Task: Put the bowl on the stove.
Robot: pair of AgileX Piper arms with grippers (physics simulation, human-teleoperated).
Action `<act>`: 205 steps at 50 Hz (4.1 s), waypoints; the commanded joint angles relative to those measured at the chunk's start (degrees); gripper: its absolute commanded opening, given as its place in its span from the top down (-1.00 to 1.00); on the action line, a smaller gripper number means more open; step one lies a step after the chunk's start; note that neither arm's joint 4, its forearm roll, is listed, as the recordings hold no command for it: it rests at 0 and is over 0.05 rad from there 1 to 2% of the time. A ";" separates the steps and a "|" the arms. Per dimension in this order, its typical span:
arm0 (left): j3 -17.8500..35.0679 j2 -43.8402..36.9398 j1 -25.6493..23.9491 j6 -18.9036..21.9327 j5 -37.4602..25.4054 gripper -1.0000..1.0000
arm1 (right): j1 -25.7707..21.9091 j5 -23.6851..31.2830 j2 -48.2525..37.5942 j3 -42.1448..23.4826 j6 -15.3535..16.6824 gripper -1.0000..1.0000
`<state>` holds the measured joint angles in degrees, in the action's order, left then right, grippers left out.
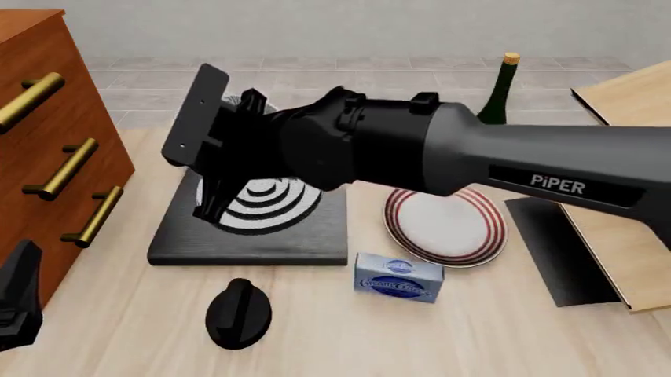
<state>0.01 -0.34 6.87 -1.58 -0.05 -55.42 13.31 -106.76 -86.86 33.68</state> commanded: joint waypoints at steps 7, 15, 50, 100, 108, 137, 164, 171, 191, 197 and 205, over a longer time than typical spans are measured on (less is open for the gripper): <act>0.00 -2.24 1.05 0.19 2.06 -1.00 | 1.28 0.46 -3.69 -4.37 -0.77 1.00; 0.00 -4.31 1.22 0.04 3.87 -1.00 | 2.77 1.03 -5.98 -6.73 -1.06 1.00; 0.00 -0.39 1.31 0.51 0.08 -1.00 | 4.00 -2.19 -8.28 -2.31 -3.01 1.00; 0.00 -0.11 2.22 0.95 0.11 -1.00 | 3.16 -4.67 -14.27 -2.47 -5.39 1.00; 0.00 -0.10 2.43 0.90 0.12 -1.00 | 2.99 -4.50 -14.90 -2.85 -5.68 1.00; 0.00 -0.05 2.99 0.84 0.43 -1.00 | 3.03 -4.87 -17.11 -3.42 -6.23 1.00; 0.00 -0.01 2.87 0.98 0.45 -1.00 | 3.70 -3.84 -17.00 -4.21 -6.53 -1.00; 0.01 0.04 2.83 1.11 0.56 -1.00 | 3.73 -3.75 -16.59 -4.03 -6.48 -1.00; 0.02 0.25 2.20 1.06 0.90 -1.00 | 0.18 -3.97 -9.26 2.26 -5.57 -1.00; 0.03 0.29 1.97 0.87 1.00 -1.00 | -0.68 -5.06 -6.99 5.19 -5.67 -1.00; 0.04 0.31 1.68 0.93 1.15 -1.00 | -0.92 -6.03 -3.40 8.81 -5.02 -1.00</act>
<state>0.04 -0.08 8.89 -0.57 0.94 -55.42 8.27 -114.24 -82.22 28.19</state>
